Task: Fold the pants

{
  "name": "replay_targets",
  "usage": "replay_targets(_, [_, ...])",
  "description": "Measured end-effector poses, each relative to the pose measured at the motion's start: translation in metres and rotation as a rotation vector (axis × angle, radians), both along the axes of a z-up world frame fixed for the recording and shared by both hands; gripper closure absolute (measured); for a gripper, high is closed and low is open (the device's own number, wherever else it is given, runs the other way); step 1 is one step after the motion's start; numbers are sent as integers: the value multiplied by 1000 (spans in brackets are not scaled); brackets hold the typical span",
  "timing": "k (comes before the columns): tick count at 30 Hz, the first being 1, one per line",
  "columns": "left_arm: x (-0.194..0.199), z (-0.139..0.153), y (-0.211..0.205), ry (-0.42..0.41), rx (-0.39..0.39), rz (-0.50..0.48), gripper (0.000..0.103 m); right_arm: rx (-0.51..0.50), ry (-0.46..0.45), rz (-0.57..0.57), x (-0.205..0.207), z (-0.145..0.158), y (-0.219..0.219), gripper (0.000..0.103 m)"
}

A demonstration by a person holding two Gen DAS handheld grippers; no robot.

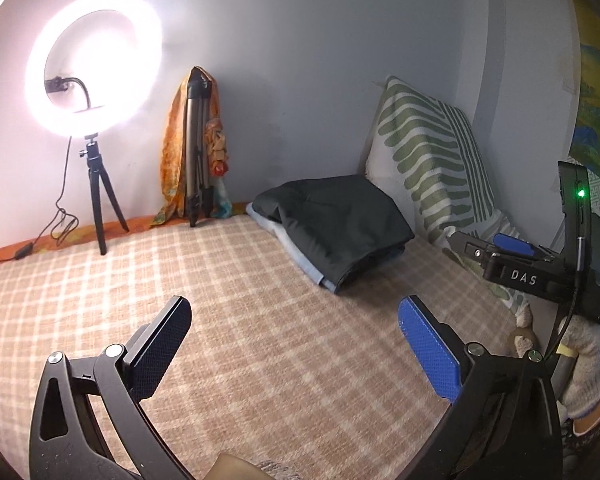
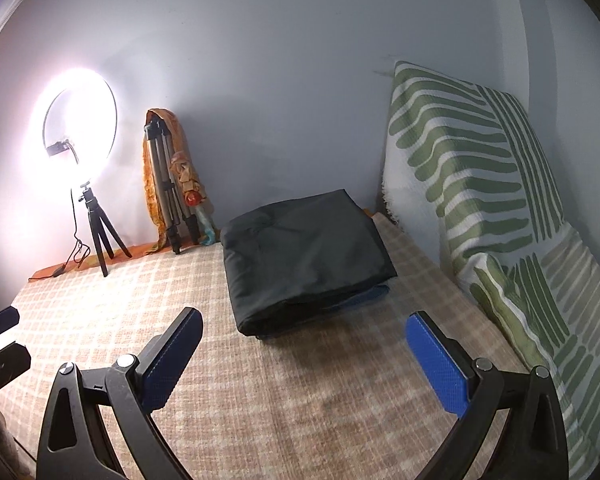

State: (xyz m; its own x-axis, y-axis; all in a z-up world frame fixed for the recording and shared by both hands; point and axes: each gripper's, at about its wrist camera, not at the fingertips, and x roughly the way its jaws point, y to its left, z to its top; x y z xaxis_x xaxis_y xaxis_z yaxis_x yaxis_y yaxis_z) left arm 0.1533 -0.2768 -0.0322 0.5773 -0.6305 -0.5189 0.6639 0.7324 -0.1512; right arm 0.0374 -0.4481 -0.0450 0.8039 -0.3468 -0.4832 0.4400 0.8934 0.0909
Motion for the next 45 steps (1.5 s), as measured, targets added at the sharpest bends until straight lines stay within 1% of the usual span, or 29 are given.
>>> replay_targets(5, [-6, -7, -1, -39, 43, 5, 0, 2, -19, -11, -4, -1, 3, 0])
replay_targets(8, [-5, -9, -1, -26, 43, 3, 0, -18, -16, -7, -1, -2, 7, 0])
replay_targets(13, [-4, -10, -1, -37, 51, 20, 0, -26, -12, 0, 1, -3, 9, 0])
replay_targets(23, [1, -9, 3, -22, 32, 53, 0, -5, -19, -9, -1, -4, 3, 0])
replay_targets(31, [0, -12, -2, -20, 54, 35, 0, -5, -22, -4, 1, -4, 2, 0])
replay_targets(45, [-2, -11, -3, -20, 52, 24, 0, 8, -29, -5, 1, -4, 2, 0])
